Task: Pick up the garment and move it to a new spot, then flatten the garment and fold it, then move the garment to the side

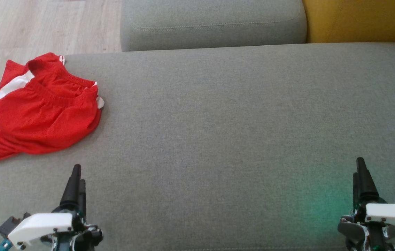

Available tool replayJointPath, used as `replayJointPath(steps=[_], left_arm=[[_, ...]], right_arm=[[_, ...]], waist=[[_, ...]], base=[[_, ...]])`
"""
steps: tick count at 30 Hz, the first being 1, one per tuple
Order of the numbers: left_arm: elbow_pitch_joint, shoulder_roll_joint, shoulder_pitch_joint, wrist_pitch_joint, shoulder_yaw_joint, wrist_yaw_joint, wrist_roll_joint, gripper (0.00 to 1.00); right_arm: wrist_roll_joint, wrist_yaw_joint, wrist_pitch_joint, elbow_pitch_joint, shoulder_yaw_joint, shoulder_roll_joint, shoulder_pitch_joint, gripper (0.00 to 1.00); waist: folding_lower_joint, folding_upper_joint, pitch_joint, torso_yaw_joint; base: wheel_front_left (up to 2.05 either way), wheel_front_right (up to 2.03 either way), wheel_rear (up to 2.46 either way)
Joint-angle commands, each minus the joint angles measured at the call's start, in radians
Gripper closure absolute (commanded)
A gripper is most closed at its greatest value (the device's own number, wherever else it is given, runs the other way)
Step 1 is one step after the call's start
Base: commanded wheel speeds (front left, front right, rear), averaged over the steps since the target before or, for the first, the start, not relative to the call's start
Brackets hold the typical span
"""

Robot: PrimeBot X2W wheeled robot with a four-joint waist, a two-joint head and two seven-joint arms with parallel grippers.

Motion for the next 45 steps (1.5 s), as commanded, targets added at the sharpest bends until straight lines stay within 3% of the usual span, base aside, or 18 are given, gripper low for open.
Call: replayJointPath(steps=[1, 15, 32, 45], left_arm=[[-0.049, 0.011, -0.038, -0.011, -0.001, 0.003, 0.031, 0.0], [-0.103, 0.013, -0.041, -0.049, -0.038, 0.03, 0.211, 0.0], [-0.115, 0.015, -0.039, -0.102, -0.102, 0.049, 0.558, 0.0], [-0.121, 0.016, -0.034, -0.14, -0.135, 0.062, 0.755, 0.0]], right_arm=[[-0.037, 0.002, -0.014, -0.047, 0.011, -0.004, -0.039, 0.0], [-0.223, 0.003, -0.053, -0.105, 0.041, -0.005, -0.037, 0.0], [-0.515, 0.004, -0.106, -0.146, 0.095, -0.006, -0.035, 0.0], [-0.716, 0.005, -0.144, -0.163, 0.136, -0.007, -0.036, 0.0]], waist=[[0.0, 0.0, 0.0, 0.001], [0.0, 0.0, 0.002, 0.003], [0.0, 0.0, 0.004, 0.007], [0.0, 0.0, 0.005, 0.008]], base=[[0.0, 0.0, 0.0], [0.0, 0.0, 0.0], [0.0, 0.0, 0.0], [0.0, 0.0, 0.0]])
